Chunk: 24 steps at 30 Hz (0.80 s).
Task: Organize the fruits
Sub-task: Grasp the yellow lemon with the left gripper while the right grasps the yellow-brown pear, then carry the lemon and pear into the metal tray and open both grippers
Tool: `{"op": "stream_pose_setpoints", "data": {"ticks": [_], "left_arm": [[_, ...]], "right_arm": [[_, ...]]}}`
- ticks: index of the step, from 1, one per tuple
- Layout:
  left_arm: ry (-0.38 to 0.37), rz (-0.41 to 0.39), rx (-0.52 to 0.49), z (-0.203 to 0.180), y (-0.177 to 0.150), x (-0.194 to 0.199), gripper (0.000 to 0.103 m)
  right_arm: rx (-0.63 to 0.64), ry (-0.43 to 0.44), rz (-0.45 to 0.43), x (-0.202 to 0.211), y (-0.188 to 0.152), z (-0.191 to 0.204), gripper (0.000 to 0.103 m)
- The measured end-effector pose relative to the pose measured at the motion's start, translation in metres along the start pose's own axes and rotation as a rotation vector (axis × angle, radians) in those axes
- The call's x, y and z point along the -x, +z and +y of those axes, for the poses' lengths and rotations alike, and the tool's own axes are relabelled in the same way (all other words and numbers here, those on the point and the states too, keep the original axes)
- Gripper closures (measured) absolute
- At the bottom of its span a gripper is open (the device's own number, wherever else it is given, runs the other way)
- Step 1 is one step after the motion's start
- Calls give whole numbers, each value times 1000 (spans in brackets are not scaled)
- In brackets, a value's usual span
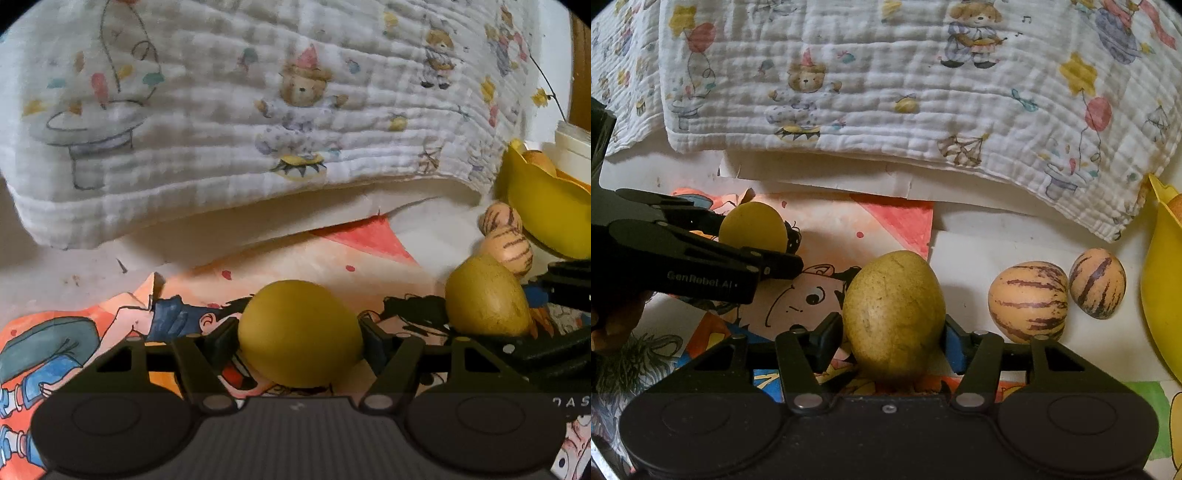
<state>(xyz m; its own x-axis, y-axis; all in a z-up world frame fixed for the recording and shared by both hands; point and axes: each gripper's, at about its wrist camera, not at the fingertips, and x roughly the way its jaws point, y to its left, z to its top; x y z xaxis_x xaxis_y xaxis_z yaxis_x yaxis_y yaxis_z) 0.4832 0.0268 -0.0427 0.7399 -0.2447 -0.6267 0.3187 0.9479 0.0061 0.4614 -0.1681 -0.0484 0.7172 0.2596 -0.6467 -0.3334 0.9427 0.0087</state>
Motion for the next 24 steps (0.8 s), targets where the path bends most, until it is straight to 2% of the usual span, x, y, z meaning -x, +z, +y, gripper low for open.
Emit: {"op": "stream_pose_setpoints", "data": {"ticks": [3,5,16,24], "left_arm": [[3,5,18,2,1,-2,28],[0,5,25,3,1,-1,35],[28,6,75,0,-6,18,36],[41,-46,71,-10,-6,58,36]], "right_arm": [[-1,3,0,0,0,0,44],[-4,5,-1,0,0,-1,44],[-20,0,-15,1,-1,-2,49],[-14,42,-121,23,-4,1,49]]}}
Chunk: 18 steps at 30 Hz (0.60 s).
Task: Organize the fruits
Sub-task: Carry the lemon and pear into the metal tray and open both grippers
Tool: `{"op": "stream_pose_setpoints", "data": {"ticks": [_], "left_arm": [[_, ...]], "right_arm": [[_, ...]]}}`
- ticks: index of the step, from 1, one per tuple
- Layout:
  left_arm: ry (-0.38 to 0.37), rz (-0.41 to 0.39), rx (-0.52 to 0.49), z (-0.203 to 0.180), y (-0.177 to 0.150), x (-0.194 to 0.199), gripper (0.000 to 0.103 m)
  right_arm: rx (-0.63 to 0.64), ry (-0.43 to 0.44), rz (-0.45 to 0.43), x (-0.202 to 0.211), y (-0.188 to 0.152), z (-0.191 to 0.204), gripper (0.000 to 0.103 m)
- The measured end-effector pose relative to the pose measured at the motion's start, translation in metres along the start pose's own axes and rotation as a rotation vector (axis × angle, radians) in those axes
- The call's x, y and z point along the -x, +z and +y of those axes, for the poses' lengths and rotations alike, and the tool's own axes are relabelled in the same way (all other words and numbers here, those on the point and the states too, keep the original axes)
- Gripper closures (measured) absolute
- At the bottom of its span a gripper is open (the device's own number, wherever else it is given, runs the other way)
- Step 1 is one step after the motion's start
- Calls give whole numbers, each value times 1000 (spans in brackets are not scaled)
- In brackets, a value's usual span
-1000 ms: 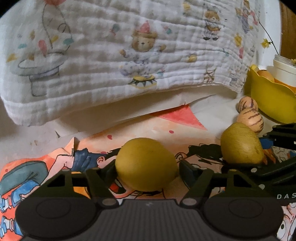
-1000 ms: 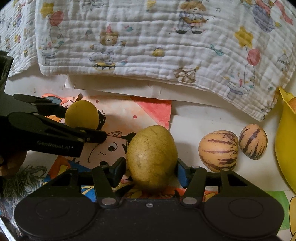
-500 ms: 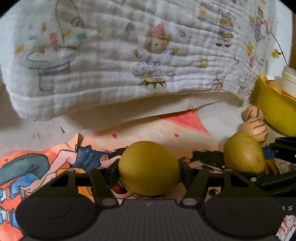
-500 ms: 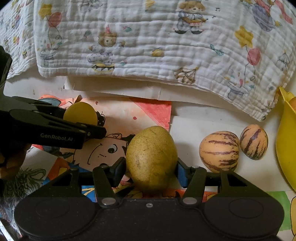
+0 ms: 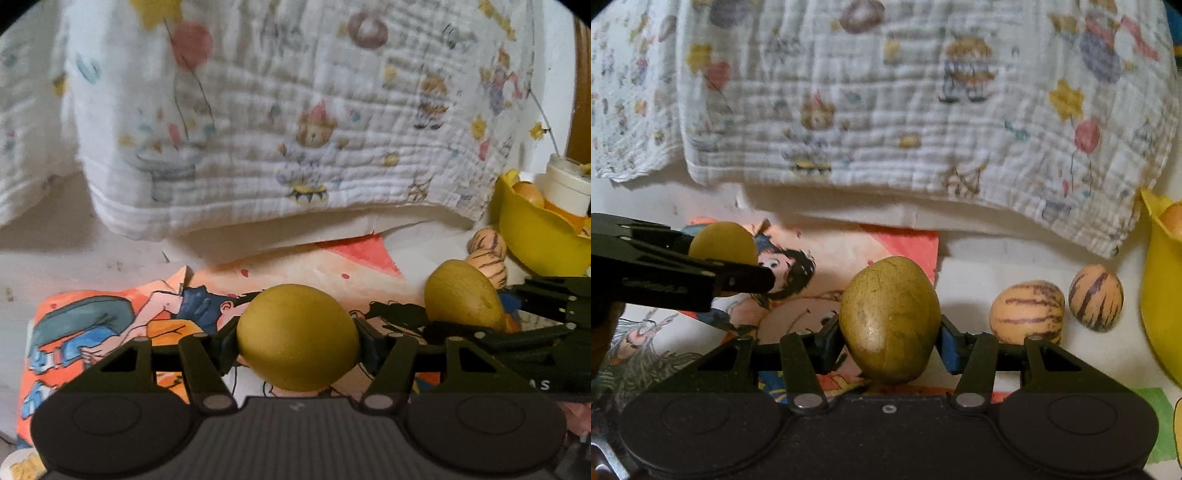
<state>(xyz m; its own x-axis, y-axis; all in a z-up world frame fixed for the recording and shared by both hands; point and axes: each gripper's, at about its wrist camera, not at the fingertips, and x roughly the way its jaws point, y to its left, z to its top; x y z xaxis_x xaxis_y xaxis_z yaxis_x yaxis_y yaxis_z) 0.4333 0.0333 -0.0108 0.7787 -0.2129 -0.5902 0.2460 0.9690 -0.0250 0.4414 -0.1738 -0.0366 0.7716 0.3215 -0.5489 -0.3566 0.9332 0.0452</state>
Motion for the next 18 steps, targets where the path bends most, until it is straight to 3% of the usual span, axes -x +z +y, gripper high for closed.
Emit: {"op": "stream_pose_setpoints", "data": {"ticks": [9,18], "left_arm": [[11,-27,-1,-12,-7,44,36],[-28,-46,-1,-36,-26,87,36]], "right_arm": [[-9,82,-96,39,-4,-1,49],[41,112,-142,115,-9,-4,49]]}}
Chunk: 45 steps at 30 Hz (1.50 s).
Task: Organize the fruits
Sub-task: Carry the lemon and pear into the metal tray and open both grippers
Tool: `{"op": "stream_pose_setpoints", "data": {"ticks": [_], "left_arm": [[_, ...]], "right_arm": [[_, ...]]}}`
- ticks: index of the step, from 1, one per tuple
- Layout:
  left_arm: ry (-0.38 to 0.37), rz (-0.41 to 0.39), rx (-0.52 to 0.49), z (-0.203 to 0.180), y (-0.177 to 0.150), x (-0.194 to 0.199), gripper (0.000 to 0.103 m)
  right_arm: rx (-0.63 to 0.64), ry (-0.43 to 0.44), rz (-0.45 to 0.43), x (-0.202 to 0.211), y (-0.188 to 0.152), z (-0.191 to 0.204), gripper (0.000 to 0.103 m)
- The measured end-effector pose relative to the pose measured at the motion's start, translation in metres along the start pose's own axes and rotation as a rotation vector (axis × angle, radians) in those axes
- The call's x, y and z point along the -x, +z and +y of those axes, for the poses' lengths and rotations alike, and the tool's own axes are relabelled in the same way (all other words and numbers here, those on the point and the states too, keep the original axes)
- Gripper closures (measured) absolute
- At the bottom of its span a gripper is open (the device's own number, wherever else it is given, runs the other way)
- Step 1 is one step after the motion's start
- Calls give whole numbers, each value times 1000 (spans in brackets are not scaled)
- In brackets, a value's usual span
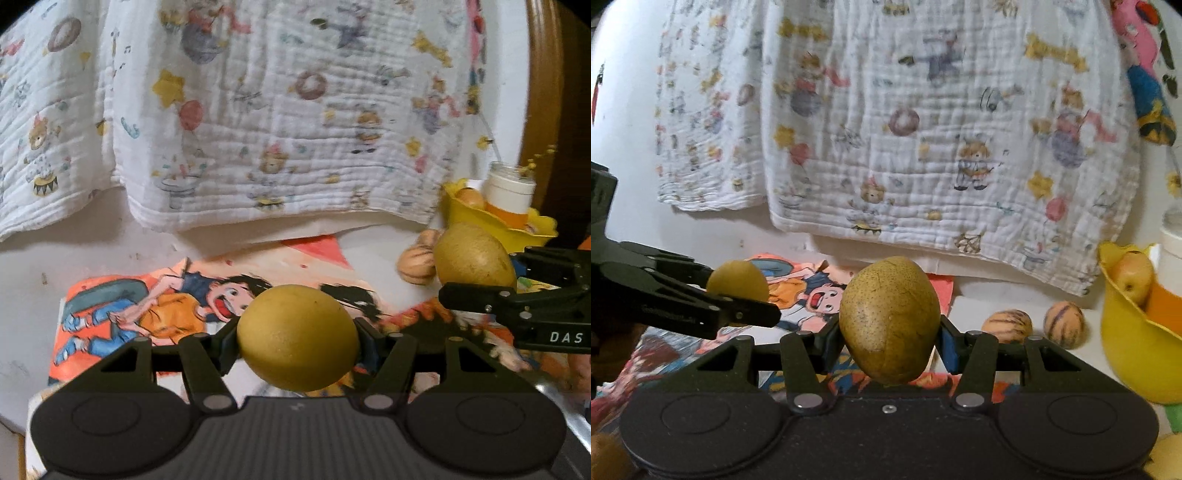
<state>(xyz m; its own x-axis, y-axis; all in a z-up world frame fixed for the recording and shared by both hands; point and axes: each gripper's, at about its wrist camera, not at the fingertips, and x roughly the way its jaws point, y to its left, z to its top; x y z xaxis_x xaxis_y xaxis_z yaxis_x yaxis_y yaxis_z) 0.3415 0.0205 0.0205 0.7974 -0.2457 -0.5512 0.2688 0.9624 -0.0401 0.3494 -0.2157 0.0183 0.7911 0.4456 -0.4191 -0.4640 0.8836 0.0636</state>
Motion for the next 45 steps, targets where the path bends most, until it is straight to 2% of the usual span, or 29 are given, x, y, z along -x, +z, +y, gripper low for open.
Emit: {"op": "stream_pose_setpoints", "data": {"ticks": [7,17,24,30,35,45], "left_arm": [[-58,-2,-18,-31,-20,31,36],[-107,83,-79,-62,-59,58,36],[-108,147,-100,-72,-74,57,36],[-90,198,-91,-70,-80,47,37],[-86,207,-97,-71,-81,46,37],[-79,219,-101,-73,-80,46,37]], "right_arm": [[30,28,7,52,-20,14,49],[27,41,54,89,-60,33,49],[46,-19,84,96,-77,31,49],[49,-19,129,92,-83,30,49],[43,-23,195,82,-84,30,49],[-18,-27,239,76,-85,22,49]]}}
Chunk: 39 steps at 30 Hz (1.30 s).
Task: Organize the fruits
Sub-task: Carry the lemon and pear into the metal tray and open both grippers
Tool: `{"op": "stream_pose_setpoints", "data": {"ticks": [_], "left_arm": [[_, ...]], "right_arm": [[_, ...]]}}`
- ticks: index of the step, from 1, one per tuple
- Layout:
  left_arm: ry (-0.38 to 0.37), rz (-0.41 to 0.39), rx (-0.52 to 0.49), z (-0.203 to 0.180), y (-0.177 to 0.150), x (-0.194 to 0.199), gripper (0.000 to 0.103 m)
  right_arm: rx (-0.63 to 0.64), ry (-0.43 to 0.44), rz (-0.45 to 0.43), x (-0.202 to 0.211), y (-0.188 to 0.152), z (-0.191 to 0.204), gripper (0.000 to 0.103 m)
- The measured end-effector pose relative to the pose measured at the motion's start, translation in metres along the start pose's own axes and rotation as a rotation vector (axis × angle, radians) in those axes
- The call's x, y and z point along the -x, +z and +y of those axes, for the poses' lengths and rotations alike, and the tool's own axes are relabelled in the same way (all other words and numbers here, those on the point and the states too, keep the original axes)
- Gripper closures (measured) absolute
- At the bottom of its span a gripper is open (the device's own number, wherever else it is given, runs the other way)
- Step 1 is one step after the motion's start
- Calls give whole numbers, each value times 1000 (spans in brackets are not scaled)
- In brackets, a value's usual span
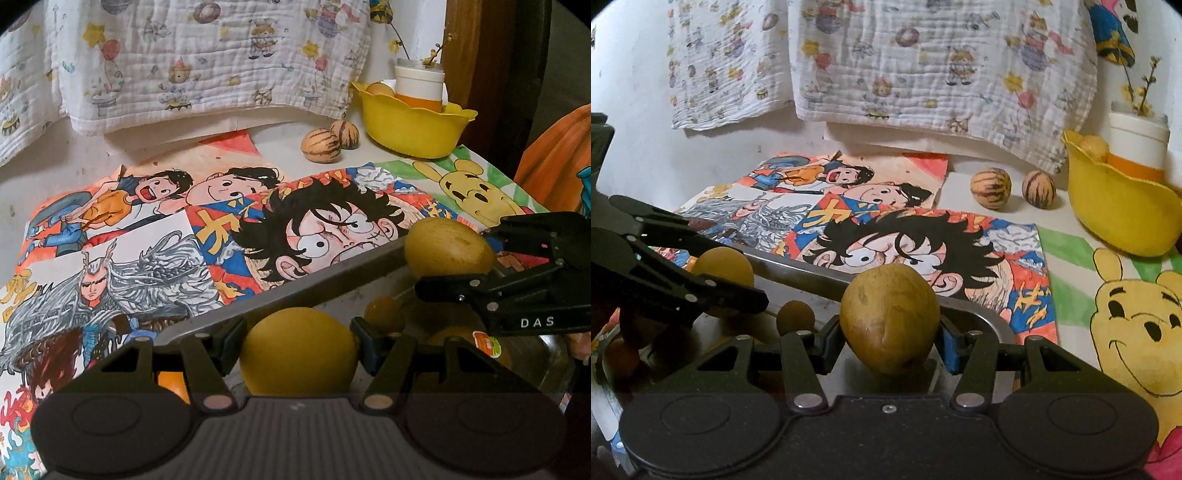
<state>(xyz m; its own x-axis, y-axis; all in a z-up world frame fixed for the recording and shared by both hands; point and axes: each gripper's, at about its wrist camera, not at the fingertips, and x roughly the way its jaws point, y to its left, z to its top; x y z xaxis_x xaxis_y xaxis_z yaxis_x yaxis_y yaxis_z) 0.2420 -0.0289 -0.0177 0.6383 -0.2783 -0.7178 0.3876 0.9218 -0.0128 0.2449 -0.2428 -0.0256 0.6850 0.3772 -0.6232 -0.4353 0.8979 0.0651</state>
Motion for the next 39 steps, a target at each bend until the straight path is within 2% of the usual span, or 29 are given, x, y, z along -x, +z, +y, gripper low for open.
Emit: {"op": "stream_pose_setpoints", "data": {"ticks": [9,16,22,27,32,39], "left_arm": [[3,7,-1,-1,1,0,37],[2,12,-5,-3,1,3,34],[-2,-20,11,-6,1,17,26],[10,-64,32,-7,-1,35,18],[25,-116,72,-6,-9,57,4],[65,-200,112,-6,-27,89,1]], "right_arm": [[-33,17,33,-5,1,-5,48],[-19,-14,28,-2,2,-3,46],[-44,-21,4,11,3,-5,36],[-81,-21,-31,27,2,-4,23],[-130,-13,-82,46,-5,0,12],[-147,-4,-157,75,-17,19,3]]}}
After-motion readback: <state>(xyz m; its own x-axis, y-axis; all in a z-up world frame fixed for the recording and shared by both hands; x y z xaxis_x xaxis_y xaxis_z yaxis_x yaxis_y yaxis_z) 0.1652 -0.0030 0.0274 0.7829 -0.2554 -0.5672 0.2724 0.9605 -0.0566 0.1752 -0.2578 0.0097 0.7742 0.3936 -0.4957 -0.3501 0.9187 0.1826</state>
